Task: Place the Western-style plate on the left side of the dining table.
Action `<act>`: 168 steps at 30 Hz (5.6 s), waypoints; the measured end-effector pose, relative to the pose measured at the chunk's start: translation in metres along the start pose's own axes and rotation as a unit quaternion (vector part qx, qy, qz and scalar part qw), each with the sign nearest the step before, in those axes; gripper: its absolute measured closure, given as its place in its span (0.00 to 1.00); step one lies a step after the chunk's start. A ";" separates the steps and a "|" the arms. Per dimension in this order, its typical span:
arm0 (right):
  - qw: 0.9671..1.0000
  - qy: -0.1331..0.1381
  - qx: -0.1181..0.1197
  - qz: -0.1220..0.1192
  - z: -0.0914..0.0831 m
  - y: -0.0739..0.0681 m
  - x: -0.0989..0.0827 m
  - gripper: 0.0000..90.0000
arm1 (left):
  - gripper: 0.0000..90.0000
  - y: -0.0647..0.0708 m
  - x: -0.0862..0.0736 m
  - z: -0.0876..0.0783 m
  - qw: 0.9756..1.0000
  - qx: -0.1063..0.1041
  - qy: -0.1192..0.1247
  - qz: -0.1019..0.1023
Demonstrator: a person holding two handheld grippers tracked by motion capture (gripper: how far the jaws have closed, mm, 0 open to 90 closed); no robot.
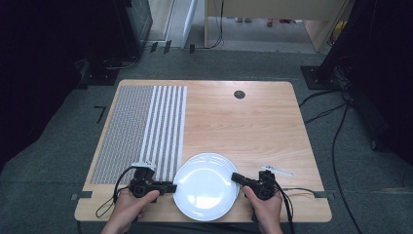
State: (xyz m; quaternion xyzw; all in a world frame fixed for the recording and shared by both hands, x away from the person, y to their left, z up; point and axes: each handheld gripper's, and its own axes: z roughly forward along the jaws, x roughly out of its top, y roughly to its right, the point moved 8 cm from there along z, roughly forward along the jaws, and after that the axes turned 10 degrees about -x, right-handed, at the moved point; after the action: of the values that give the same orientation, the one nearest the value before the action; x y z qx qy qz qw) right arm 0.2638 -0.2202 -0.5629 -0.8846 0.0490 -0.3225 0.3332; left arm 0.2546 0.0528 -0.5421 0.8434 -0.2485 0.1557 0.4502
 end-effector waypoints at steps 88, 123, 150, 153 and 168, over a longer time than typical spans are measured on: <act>0.993 -0.018 0.071 0.088 0.137 -0.125 0.120 0.97 | 0.79 -0.097 0.073 -0.111 0.987 0.021 0.124 -0.103; 0.990 -0.014 -0.014 0.140 0.266 -0.127 0.137 0.96 | 0.82 -0.218 0.122 -0.131 0.959 0.066 0.148 -0.234; 0.996 -0.001 -0.020 0.089 0.278 -0.127 0.135 0.92 | 0.64 -0.218 0.137 -0.132 0.954 0.182 0.155 -0.182; 0.996 -0.001 -0.022 0.084 0.278 -0.126 0.135 0.92 | 0.61 -0.218 0.138 -0.131 0.953 0.200 0.152 -0.169; 0.998 0.059 -0.033 -0.011 0.268 -0.128 0.151 0.78 | 0.44 -0.212 0.146 -0.150 0.936 0.259 0.205 -0.120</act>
State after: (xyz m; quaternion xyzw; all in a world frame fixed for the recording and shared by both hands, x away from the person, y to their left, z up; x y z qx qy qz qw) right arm 0.5277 -0.0169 -0.5547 -0.8752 0.0691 -0.3758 0.2967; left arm 0.4887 0.2378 -0.5337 0.9040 0.0012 0.3294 0.2727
